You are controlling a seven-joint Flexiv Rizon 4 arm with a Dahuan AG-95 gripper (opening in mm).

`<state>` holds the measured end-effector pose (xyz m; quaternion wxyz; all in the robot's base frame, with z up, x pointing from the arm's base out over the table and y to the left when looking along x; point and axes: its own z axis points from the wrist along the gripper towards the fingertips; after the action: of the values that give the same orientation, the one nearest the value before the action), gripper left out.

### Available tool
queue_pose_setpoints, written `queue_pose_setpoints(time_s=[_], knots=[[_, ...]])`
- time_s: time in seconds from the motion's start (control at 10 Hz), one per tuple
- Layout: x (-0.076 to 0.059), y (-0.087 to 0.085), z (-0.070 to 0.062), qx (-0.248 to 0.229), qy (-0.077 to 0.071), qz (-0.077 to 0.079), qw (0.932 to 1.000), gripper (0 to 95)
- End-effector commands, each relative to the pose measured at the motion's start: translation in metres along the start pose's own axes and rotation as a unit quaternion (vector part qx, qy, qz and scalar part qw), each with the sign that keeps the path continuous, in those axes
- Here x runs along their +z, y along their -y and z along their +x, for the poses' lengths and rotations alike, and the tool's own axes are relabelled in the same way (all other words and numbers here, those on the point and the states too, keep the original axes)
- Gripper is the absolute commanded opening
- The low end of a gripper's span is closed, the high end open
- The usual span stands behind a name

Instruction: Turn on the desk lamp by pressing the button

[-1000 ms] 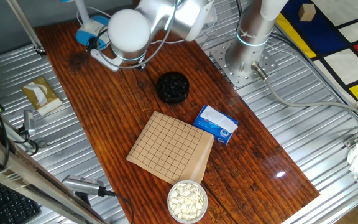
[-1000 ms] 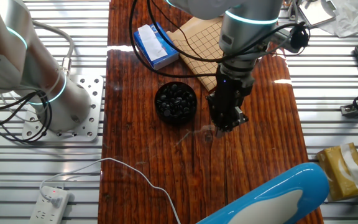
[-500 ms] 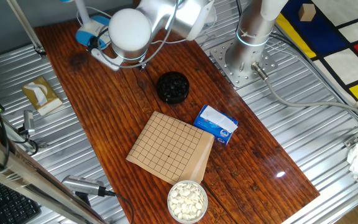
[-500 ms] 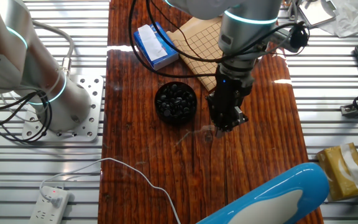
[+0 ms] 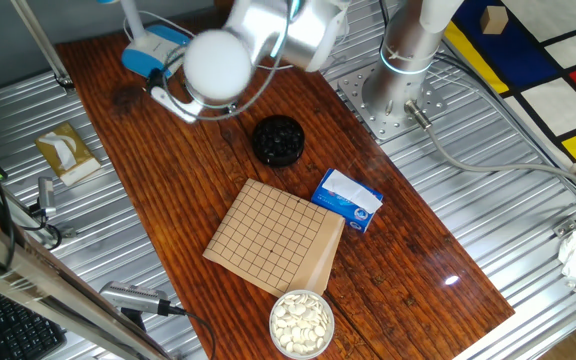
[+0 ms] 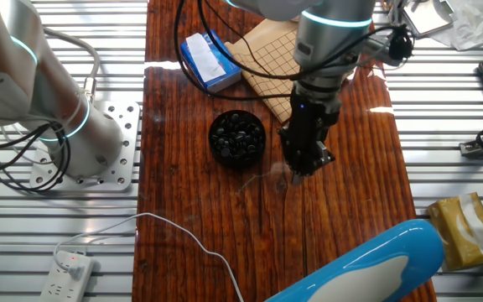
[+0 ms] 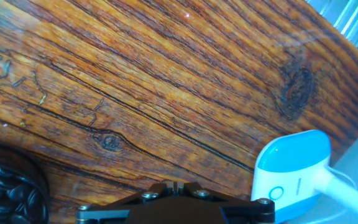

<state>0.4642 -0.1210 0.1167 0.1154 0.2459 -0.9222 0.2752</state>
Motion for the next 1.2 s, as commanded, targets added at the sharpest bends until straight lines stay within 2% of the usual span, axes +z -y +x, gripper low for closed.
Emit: queue_pose_setpoints(time_s=[0.1, 0.7, 0.9, 1.2], knots=[[-0.0002, 0.0, -0.0008, 0.001, -0.043, -0.011, 0.999, 0.0], [-0.0002, 0.0, -0.0008, 0.001, -0.045, -0.02, 0.9988, 0.0], [-0.0002, 0.0, -0.0008, 0.001, -0.042, -0.025, 0.9988, 0.0], [-0.0002, 0.0, -0.0008, 0.001, -0.049, -0.028, 0.9984, 0.0]])
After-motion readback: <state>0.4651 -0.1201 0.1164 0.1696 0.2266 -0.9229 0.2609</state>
